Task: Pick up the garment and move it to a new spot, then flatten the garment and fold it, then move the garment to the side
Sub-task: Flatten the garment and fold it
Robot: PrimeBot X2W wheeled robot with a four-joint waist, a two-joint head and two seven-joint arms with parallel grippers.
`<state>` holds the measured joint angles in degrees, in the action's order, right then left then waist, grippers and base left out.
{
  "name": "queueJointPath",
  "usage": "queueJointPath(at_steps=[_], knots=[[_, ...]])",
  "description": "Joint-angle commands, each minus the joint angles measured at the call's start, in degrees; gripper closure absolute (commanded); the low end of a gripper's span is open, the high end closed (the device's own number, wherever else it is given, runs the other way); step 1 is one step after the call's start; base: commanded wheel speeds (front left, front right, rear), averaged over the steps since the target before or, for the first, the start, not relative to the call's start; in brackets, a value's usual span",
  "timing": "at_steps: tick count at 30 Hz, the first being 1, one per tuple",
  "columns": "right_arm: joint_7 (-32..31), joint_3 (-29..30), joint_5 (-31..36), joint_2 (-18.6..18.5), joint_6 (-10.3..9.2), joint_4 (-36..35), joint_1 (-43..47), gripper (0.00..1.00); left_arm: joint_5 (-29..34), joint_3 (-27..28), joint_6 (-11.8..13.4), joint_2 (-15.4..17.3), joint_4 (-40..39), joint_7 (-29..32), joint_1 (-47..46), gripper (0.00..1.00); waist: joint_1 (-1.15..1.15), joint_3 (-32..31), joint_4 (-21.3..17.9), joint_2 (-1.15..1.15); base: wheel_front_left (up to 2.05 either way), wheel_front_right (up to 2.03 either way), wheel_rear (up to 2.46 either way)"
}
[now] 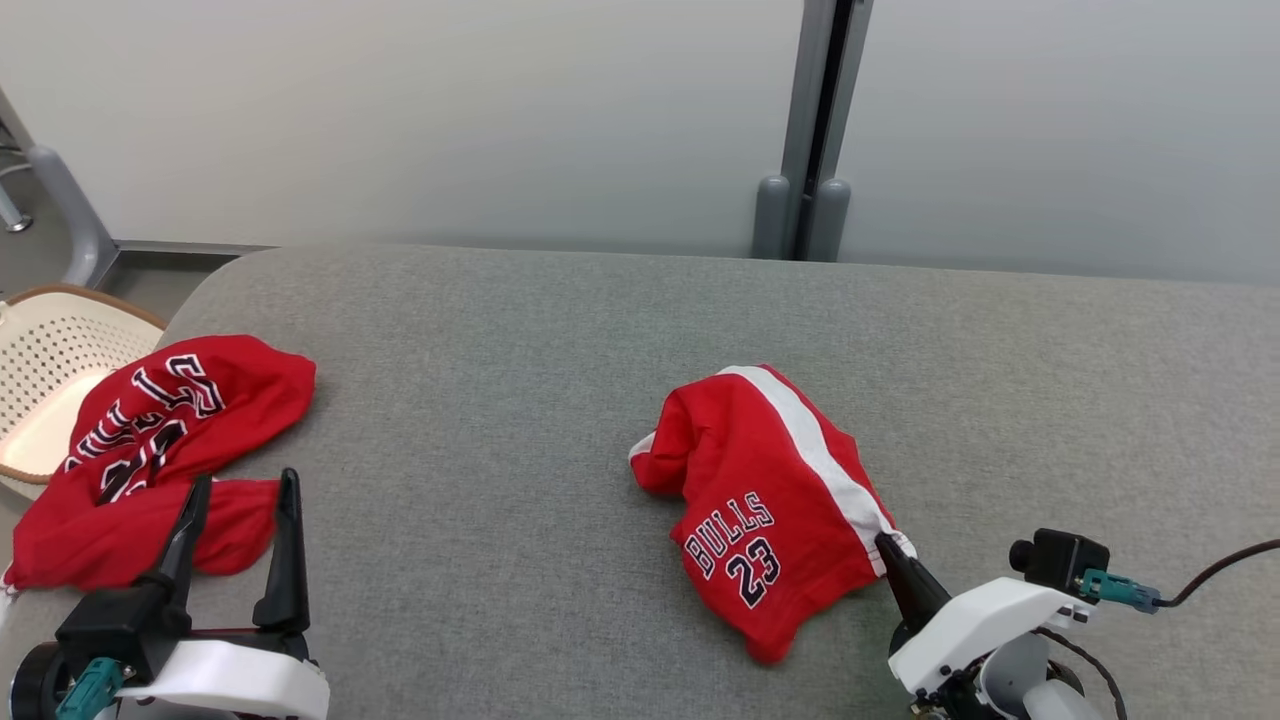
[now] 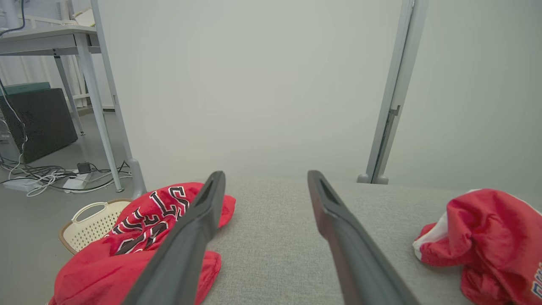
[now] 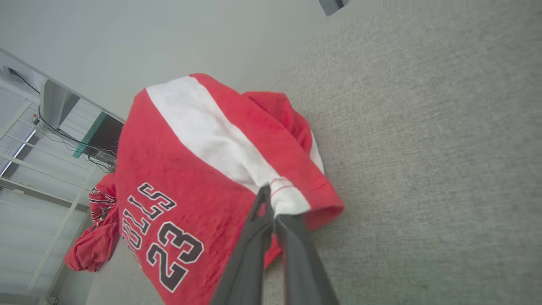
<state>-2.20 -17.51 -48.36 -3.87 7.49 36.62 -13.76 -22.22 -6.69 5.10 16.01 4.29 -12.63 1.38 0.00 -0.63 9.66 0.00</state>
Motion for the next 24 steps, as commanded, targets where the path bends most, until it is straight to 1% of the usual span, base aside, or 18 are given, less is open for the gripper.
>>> queueJointPath(at_steps=[1,3,6,10,12,13,18,21,24], knots=[[1.1,-0.8,-0.7,-0.4,0.0,-0.6,-0.7,1.0,-0.4,0.1,0.3,0.3,-0.1,-0.2,-0.9,0.0,0.0,0.0,-1.3,0.0,0.0,0.0,0.0],[1.3,-1.3,-1.0,-0.6,0.0,-1.0,-0.9,1.0,-0.5,0.1,0.2,0.3,-0.1,-0.2,-0.9,0.0,0.0,0.0,-1.8,0.0,0.0,0.0,0.0],[1.0,-3.5,-2.3,-1.5,0.0,-3.2,-1.2,1.0,-0.6,0.2,0.4,0.1,0.1,-0.4,-0.8,0.0,0.0,-0.1,-3.3,0.0,0.0,0.0,0.0],[-0.7,-7.7,-3.7,-5.0,0.0,-8.5,-1.1,1.0,-1.1,0.5,0.4,0.0,0.5,-0.7,-0.4,0.0,0.0,-0.1,-5.8,0.0,0.0,0.0,0.0],[-1.9,-9.5,-4.4,-7.7,0.0,-11.8,-0.6,1.0,-1.6,0.7,0.4,-0.2,0.7,-0.9,-0.1,0.0,0.0,-0.1,-7.2,0.0,0.0,0.0,0.0],[-4.0,-11.4,-5.2,-10.5,0.0,-15.1,0.1,1.0,-1.9,1.1,0.4,-0.3,0.9,-1.0,0.1,0.0,0.0,-0.1,-8.6,0.0,0.0,0.0,0.0],[-11.1,-14.3,-7.8,-19.6,0.0,-23.3,2.3,1.0,-2.5,2.3,1.0,0.0,0.6,-1.4,0.7,0.0,0.0,0.3,-11.2,0.0,0.0,0.0,0.0],[-15.7,-14.6,-8.0,-25.1,0.0,-25.2,4.3,1.0,-2.5,2.8,1.3,0.5,0.0,-1.5,1.3,0.0,0.0,0.6,-12.0,0.0,0.0,0.0,0.0],[-19.2,-14.2,-7.3,-28.9,0.0,-25.0,5.6,1.0,-2.6,3.1,1.6,0.9,-0.7,-1.2,1.4,0.0,0.0,1.1,-12.1,0.0,0.0,0.0,0.0]])
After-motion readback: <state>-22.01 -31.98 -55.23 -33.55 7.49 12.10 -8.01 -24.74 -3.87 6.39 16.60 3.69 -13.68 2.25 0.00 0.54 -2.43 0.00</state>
